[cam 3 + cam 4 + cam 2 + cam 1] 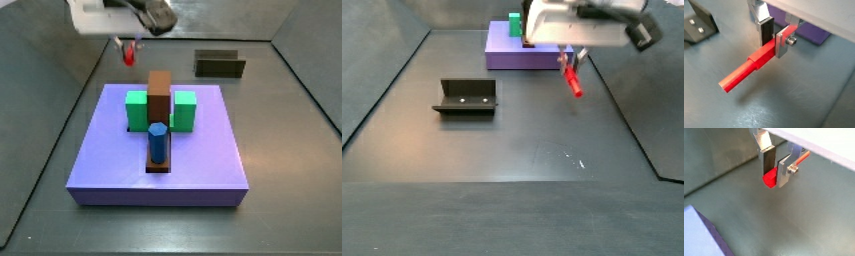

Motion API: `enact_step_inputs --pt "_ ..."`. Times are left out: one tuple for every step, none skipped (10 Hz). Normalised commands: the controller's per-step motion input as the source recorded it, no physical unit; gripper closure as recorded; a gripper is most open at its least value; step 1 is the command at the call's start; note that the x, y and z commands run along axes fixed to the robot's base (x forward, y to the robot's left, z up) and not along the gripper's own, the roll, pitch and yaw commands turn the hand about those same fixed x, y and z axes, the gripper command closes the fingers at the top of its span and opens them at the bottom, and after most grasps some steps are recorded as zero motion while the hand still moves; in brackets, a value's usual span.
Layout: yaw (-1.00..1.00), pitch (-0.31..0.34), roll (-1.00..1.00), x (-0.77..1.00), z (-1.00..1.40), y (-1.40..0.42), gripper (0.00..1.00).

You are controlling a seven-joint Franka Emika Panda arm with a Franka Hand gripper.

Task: Pick up the red object. Move up. Place the red object on the fixture. Regrasp the red object. Move to above the board. Insert the red object.
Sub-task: Place the red object on the fixture.

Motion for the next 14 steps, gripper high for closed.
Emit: enact_step_inputs --pt "0.0 0.0 -0.01 0.01 0.0 0.0 1.0" --pt "0.0 0.117 -0.49 0.38 0.0 0.22 1.0" --pt "-0.03 -0.029 -1.0 0.48 0.12 0.31 1.0" --pt "-0.01 -0.114 -1.0 0.49 0.1 0.25 1.0" --pt "0.0 -0.071 -1.0 0.47 0.09 0.27 1.0" --pt "0.0 -0.057 -1.0 0.47 0.08 0.26 1.0" --pt "0.0 -0.02 -1.0 0.51 0.08 0.22 1.0" --pt "0.0 0.0 -1.0 0.55 0.1 0.17 1.0" --pt "0.0 0.0 -1.0 0.57 0.14 0.16 1.0" --pt "0.0 0.0 -1.0 0.58 0.14 0.15 1.0" --pt "0.0 0.0 -1.0 0.63 0.14 0.07 1.0" --pt "-0.01 0.0 -1.0 0.64 0.14 0.03 1.0" --pt "-0.03 0.0 -1.0 0.65 0.13 0.01 1.0" --pt "-0.11 0.003 -1.0 0.67 0.11 0.0 1.0"
